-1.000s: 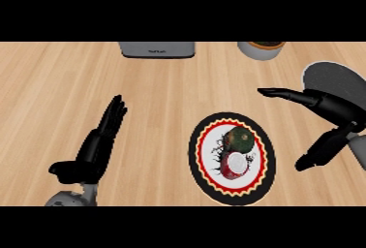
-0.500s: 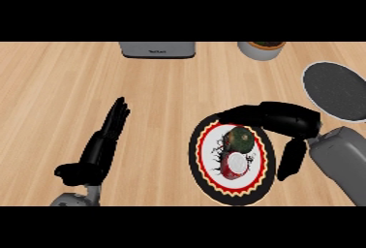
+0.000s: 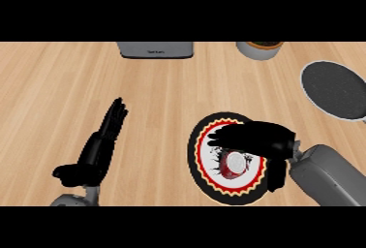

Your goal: Pick the can from the plate and place it in the pan

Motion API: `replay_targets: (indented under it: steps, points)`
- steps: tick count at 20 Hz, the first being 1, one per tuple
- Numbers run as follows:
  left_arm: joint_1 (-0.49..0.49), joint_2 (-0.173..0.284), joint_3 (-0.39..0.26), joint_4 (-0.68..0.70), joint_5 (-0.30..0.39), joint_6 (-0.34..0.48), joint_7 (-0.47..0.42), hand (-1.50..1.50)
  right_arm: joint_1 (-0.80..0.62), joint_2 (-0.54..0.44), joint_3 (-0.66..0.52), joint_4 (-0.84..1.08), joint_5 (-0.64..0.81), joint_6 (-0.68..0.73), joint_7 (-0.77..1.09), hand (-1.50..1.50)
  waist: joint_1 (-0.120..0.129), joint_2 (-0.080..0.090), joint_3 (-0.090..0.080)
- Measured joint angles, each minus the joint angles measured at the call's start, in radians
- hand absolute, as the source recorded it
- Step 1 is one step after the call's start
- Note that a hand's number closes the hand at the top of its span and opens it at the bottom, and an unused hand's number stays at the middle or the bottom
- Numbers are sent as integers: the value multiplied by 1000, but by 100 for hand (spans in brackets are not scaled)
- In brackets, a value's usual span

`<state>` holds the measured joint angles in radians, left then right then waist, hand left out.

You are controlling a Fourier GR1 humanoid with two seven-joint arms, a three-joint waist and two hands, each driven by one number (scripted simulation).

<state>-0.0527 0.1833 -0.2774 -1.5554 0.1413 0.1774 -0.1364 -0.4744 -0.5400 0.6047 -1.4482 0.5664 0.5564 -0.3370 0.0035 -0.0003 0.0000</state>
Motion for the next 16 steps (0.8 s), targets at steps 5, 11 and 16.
replay_targets:
  steps: [5,11,16]
  points:
    - [4,-7,29,-1,-6,-34,5,0,35,46,-23,36,97,1,-29,-150,0,0,0]
    - [15,-26,46,-12,-28,-51,11,0,56,113,-79,74,165,15,-37,-150,0,0,0]
    - [5,-56,54,2,-57,-54,12,0,65,192,-101,144,229,-8,-65,-150,0,1,0]
